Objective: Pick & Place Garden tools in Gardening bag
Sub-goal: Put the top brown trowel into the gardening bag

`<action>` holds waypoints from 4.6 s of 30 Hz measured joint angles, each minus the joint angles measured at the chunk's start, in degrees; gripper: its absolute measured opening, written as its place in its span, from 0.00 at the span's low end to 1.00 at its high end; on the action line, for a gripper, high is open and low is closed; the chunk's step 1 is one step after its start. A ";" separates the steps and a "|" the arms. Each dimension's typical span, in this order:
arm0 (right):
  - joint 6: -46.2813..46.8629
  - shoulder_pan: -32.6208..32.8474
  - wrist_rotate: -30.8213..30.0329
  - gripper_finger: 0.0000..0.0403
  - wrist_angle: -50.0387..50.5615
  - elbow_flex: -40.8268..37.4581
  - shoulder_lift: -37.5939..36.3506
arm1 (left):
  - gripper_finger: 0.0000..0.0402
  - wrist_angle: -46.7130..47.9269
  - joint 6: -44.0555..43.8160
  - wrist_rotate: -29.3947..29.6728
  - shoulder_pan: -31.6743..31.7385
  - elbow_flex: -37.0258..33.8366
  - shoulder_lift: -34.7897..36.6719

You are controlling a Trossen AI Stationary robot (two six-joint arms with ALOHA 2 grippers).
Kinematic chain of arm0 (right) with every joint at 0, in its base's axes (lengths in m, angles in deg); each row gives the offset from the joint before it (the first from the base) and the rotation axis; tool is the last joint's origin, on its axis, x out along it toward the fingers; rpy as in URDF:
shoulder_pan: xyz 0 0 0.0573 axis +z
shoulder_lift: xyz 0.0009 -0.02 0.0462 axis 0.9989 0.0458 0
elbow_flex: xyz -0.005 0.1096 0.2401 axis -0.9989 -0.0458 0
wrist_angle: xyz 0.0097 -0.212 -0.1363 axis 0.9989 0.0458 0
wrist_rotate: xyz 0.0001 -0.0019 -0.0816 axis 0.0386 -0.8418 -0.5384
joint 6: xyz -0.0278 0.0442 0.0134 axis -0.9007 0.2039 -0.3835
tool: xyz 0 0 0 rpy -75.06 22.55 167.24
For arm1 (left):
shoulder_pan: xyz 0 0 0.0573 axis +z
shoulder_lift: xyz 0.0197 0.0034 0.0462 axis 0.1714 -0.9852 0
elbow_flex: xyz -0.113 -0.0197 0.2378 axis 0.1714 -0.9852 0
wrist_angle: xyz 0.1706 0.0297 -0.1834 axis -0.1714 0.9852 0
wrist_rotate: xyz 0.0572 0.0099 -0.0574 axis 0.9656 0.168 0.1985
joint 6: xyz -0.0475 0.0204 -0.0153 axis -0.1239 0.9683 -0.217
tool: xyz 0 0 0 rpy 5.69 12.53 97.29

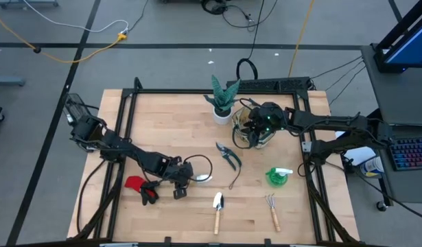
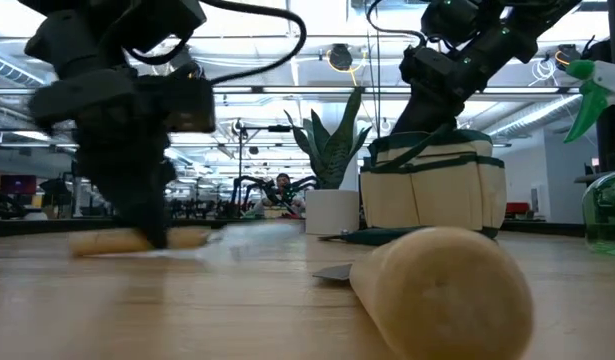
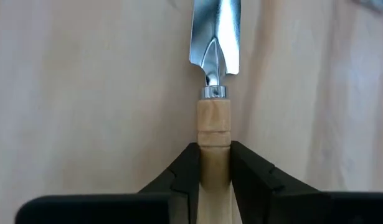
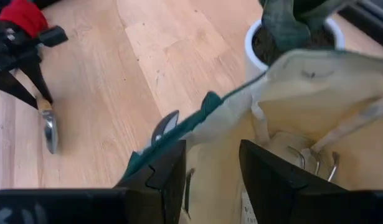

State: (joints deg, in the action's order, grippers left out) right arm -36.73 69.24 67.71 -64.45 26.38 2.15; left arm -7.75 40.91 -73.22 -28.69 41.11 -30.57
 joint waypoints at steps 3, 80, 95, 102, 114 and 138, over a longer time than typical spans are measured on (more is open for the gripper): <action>0.00 0.00 0.04 0.35 -2.46 0.00 0.00 | 0.16 -0.80 0.05 2.18 0.78 0.00 1.23; -7.47 2.51 4.28 0.35 -32.71 -0.07 0.02 | 0.18 -51.11 31.55 17.22 21.92 0.26 2.17; -10.51 2.49 4.28 0.35 -34.58 -0.07 0.02 | 0.18 -54.52 32.53 17.11 21.68 0.26 2.17; -10.47 2.49 4.32 0.29 -35.71 -0.05 0.04 | 0.18 -57.79 35.59 18.04 20.44 0.26 2.17; -9.95 2.49 4.45 0.18 -40.53 -0.04 0.47 | 0.18 -58.70 37.44 21.55 20.18 0.26 2.17; -10.29 2.46 4.13 0.01 -48.95 -0.02 6.99 | 0.18 -57.60 39.09 23.49 20.18 0.26 2.17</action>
State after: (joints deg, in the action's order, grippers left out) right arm -47.01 71.70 71.84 -113.39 26.36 9.14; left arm -65.36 80.00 -49.73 -8.51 41.37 -28.40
